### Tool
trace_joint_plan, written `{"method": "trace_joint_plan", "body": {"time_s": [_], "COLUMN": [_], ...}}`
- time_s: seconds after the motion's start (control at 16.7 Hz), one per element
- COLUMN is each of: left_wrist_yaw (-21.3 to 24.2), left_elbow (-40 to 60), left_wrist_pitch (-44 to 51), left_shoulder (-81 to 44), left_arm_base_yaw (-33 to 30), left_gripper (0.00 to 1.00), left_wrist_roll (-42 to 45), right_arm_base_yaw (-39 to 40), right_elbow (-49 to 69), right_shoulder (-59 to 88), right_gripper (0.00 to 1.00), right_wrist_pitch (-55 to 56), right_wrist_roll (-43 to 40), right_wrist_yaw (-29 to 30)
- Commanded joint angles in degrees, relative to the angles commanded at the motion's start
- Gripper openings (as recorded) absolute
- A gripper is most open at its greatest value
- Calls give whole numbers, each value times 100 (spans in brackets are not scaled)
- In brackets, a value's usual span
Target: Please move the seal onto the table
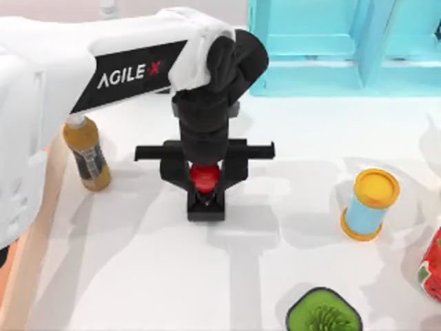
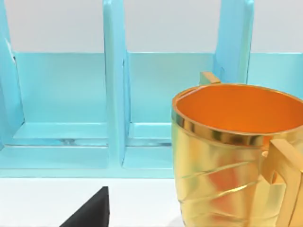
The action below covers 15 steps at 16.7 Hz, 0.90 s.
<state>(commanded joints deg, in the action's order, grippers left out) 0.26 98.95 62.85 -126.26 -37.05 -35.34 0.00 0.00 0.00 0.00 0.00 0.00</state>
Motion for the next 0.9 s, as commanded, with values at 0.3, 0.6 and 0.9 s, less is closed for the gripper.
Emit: {"method": "trace_joint_plan", "body": {"time_s": [0.3,0.6,0.9], "left_wrist_yaw": [0,0,0], "left_elbow": [0,0,0], "left_wrist_pitch": [0,0,0], "left_shoulder": [0,0,0], "left_arm_base_yaw": [0,0,0], "left_gripper": [30,68,100], "left_wrist_roll": [0,0,0], "right_arm_base_yaw": [0,0,0], "right_elbow": [0,0,0], "right_shoulder": [0,0,0], "right_gripper": [100,100,100], "right_wrist_pitch": [0,0,0], "right_wrist_roll": [0,0,0], "right_wrist_yaw": [0,0,0]}}
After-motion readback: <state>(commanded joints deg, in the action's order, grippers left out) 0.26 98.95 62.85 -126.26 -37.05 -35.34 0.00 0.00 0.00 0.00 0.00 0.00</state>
